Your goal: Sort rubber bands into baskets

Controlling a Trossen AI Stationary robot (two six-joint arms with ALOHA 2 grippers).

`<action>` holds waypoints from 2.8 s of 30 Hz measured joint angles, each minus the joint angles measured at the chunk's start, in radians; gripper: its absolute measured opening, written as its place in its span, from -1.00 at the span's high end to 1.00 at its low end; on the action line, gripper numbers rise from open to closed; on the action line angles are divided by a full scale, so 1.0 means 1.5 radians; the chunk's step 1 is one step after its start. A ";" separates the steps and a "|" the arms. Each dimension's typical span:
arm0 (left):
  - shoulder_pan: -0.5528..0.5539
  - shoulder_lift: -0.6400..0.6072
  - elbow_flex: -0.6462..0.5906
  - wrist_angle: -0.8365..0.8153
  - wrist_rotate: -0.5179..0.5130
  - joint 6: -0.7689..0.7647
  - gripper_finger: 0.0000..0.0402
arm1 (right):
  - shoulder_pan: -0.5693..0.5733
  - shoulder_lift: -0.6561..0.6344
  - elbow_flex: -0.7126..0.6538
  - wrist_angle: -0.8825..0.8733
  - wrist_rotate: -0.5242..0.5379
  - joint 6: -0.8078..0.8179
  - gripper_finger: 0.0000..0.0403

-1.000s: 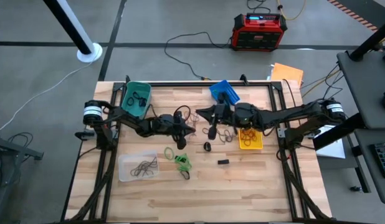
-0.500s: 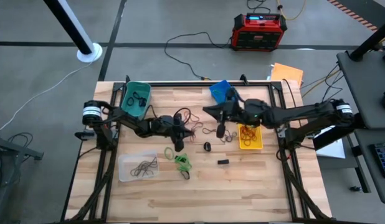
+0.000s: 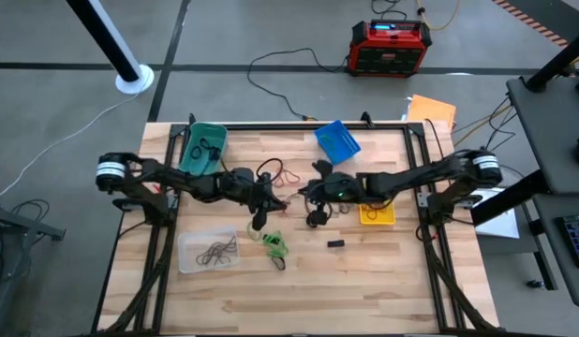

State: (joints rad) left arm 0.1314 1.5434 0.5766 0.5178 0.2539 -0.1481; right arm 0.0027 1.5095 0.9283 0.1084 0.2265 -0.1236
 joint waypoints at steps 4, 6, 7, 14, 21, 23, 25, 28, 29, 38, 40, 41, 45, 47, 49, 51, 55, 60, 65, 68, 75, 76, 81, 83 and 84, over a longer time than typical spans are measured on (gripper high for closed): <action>0.000 -0.041 0.000 -0.053 0.000 -0.013 1.00 | 0.001 0.063 0.000 0.039 -0.008 0.000 0.75; 0.000 -0.053 -0.001 -0.055 0.000 -0.016 1.00 | 0.001 0.098 0.000 0.075 -0.024 0.002 0.62; 0.000 -0.060 -0.001 -0.061 0.000 -0.018 1.00 | 0.001 0.114 0.000 0.096 -0.031 0.003 0.55; 0.000 -0.072 -0.001 -0.073 0.000 -0.028 1.00 | 0.001 0.189 0.000 0.232 -0.035 0.024 0.09; -0.001 -0.070 -0.002 -0.072 0.000 -0.033 1.00 | -0.001 0.243 0.019 0.299 -0.040 0.011 0.05; -0.001 -0.070 -0.002 -0.073 0.000 -0.037 1.00 | -0.001 0.251 0.024 0.302 -0.025 0.009 0.17; -0.001 -0.070 -0.002 -0.077 0.000 -0.037 1.00 | -0.001 0.252 0.025 0.300 -0.016 0.005 0.37; -0.002 -0.070 -0.002 -0.090 0.000 -0.037 1.00 | -0.002 0.247 0.026 0.300 -0.013 0.000 0.80; -0.002 -0.070 -0.002 -0.093 0.000 -0.037 1.00 | -0.002 0.244 0.026 0.299 -0.012 -0.003 0.87; -0.003 -0.070 -0.002 -0.215 -0.001 -0.037 1.00 | 0.002 0.166 0.027 0.201 0.062 -0.019 0.95; -0.003 -0.070 -0.002 -0.244 -0.009 -0.037 1.00 | 0.005 0.142 0.027 0.168 0.093 -0.022 0.95; -0.003 -0.070 -0.002 -0.258 -0.017 -0.038 1.00 | 0.007 0.129 0.027 0.151 0.111 -0.023 0.96; -0.002 -0.070 -0.002 -0.298 -0.060 -0.037 1.00 | 0.019 0.085 0.026 0.101 0.162 -0.032 0.96; -0.002 -0.071 -0.002 -0.301 -0.081 -0.036 1.00 | 0.026 0.066 0.026 0.081 0.189 -0.032 0.96; -0.002 -0.071 -0.002 -0.300 -0.097 -0.036 1.00 | 0.034 0.046 0.026 0.053 0.231 -0.033 0.96; -0.002 -0.071 -0.002 -0.300 -0.137 -0.037 1.00 | 0.042 0.029 0.025 0.032 0.262 -0.036 0.96; -0.002 -0.071 -0.001 -0.311 -0.250 -0.051 1.00 | 0.056 -0.005 0.025 -0.021 0.319 -0.030 0.96; -0.002 -0.071 -0.001 -0.322 -0.286 -0.056 1.00 | 0.062 -0.034 0.021 -0.103 0.380 0.027 0.96; -0.002 -0.070 -0.001 -0.276 -0.282 -0.053 0.88 | 0.062 -0.025 0.013 -0.072 0.336 0.066 0.96; -0.002 -0.070 0.007 -0.221 -0.252 -0.035 0.75 | 0.064 0.002 0.012 -0.043 0.325 0.067 0.96; -0.002 -0.070 0.030 -0.205 -0.244 -0.007 0.48 | 0.064 0.048 0.014 -0.014 0.320 0.064 0.96; -0.003 -0.070 0.032 -0.203 -0.243 -0.004 0.46 | 0.063 0.051 0.014 -0.006 0.320 0.064 0.96; -0.002 -0.070 0.033 -0.146 -0.189 0.014 0.39 | 0.063 0.050 0.014 -0.006 0.320 0.059 0.96; -0.003 -0.070 0.033 -0.118 -0.174 0.023 0.38 | 0.063 0.050 0.013 -0.001 0.319 0.058 0.96; -0.003 -0.070 0.033 -0.105 -0.173 0.026 0.37 | 0.063 0.049 0.013 0.006 0.319 0.058 0.96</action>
State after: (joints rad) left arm 0.1268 1.4380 0.6266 0.3597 -0.0063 -0.1098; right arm 0.0978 1.5830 0.9485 0.1171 0.7052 -0.0362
